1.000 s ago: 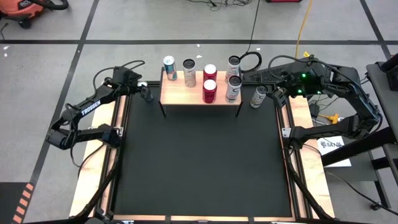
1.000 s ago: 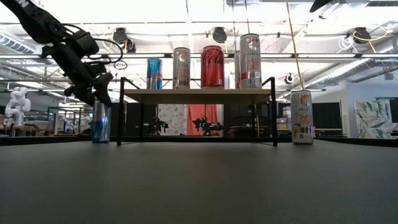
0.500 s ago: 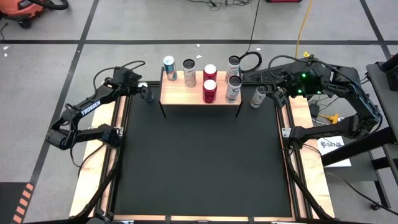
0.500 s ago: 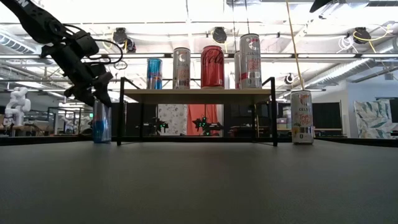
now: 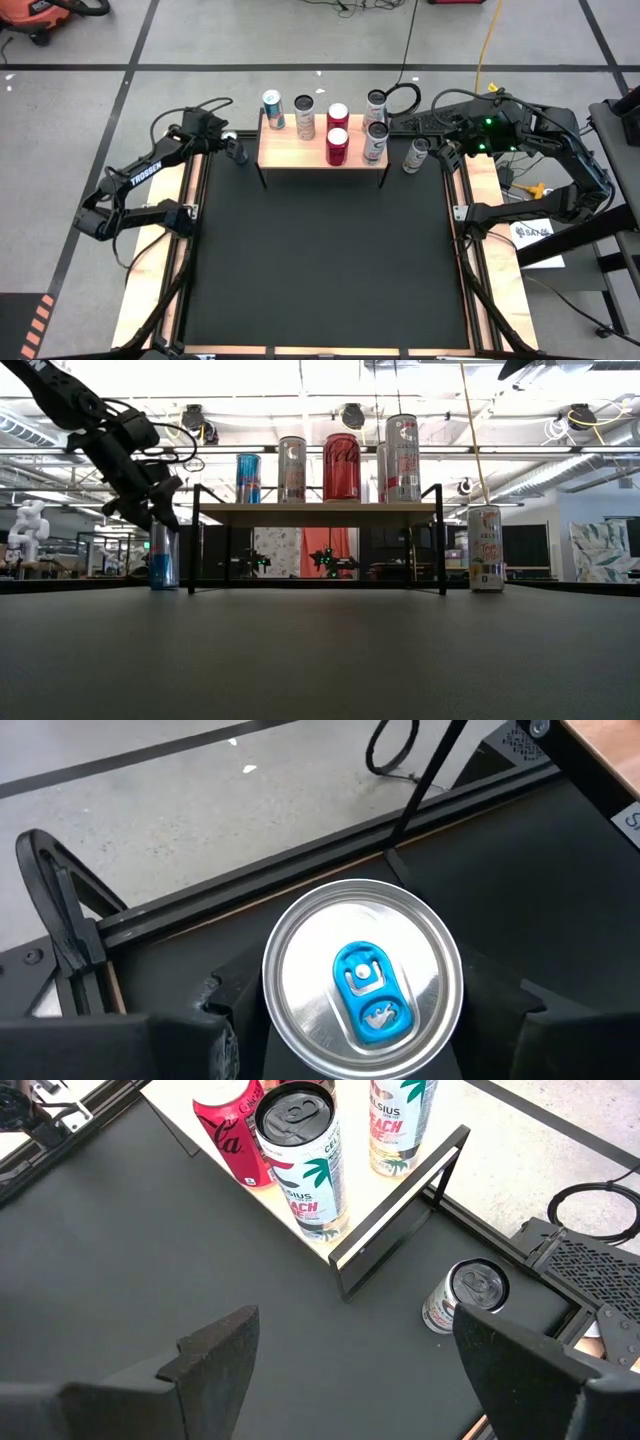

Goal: Place canned beverage on shelf
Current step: Put the blue soda can on the shelf aligned with the other blue soda can

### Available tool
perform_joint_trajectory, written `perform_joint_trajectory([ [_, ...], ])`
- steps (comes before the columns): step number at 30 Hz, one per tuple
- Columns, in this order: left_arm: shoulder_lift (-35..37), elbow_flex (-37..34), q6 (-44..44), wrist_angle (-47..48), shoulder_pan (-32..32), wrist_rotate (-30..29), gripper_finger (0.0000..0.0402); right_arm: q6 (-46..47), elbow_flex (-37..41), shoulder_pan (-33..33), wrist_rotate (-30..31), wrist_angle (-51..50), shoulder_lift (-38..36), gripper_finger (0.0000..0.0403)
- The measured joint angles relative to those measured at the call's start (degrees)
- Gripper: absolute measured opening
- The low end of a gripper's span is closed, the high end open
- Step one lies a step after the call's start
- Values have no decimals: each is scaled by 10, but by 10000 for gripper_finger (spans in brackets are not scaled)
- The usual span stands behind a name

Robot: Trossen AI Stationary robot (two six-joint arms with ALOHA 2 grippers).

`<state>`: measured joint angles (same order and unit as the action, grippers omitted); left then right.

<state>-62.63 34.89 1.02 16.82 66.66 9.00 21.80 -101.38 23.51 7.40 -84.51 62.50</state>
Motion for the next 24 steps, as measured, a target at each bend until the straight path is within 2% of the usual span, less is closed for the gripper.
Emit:
perform_joint_trajectory([
  [8, 1, 23, -18, 47, -20, -39, 219, 0, 0, 0, 0, 0, 0, 318],
  [19, 13, 32, 2, 61, -42, -35, 219, 0, 0, 0, 0, 0, 0, 318],
  [24, 52, 32, 8, 70, -50, -35, 219, 0, 0, 0, 0, 0, 0, 318],
])
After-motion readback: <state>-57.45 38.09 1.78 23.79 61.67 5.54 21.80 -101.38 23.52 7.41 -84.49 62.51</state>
